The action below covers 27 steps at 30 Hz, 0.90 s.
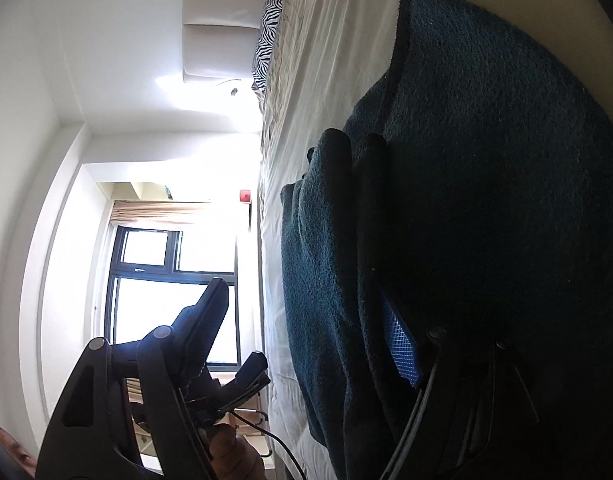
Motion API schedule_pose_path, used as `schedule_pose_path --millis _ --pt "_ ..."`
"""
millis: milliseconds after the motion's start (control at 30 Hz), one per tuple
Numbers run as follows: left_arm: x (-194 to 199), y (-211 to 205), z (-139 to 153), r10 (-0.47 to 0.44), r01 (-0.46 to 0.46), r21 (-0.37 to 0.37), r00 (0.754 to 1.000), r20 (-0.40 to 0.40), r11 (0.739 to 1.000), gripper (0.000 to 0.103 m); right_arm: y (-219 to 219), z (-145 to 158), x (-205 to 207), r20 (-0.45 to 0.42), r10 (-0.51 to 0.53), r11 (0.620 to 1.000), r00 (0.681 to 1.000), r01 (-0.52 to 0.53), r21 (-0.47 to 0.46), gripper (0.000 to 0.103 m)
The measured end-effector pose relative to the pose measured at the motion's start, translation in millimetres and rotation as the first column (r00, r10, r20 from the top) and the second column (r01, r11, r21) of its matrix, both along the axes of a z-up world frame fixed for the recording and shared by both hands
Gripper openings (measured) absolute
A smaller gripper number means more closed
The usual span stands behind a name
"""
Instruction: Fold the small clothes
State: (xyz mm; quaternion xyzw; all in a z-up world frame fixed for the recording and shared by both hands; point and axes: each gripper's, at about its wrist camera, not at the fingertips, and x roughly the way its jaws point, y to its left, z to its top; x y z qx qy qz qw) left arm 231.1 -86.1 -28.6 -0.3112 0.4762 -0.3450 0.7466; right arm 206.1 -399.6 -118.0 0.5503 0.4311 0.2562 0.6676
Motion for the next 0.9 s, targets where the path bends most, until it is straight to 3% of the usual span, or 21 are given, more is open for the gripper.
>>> schedule_pose_path --millis 200,267,333,400,433,633,900 --pt "-14 25 -33 0.032 -0.035 -0.026 0.995 -0.095 0.999 0.068 30 21 10 -0.055 0.116 0.955 0.992 -0.127 -0.268 0.07" --pt "-21 25 -36 0.025 -0.028 -0.032 0.995 -0.095 0.999 0.068 37 26 14 -0.07 0.132 0.932 0.989 -0.148 -0.33 0.062" --pt "-26 24 -36 0.019 -0.021 -0.028 0.996 -0.09 0.999 0.068 41 26 20 -0.097 0.141 0.905 0.985 -0.168 -0.391 0.036" --pt "-28 25 -37 0.014 -0.016 -0.029 0.996 -0.086 0.999 0.068 40 24 25 -0.122 0.137 0.877 0.983 -0.178 -0.447 0.018" --pt "-29 25 -37 0.013 -0.015 -0.03 0.996 -0.084 0.999 0.068 34 23 22 -0.124 0.132 0.867 0.984 -0.175 -0.467 0.014" --pt "-30 27 -38 0.021 -0.022 -0.011 0.997 -0.078 1.0 0.068 21 56 19 -0.077 0.169 0.791 0.983 -0.182 -0.584 0.012" --pt "-22 19 -42 0.017 -0.017 0.008 0.997 -0.077 1.0 0.068 -49 87 18 -0.048 0.139 0.77 0.989 -0.138 -0.623 0.012"
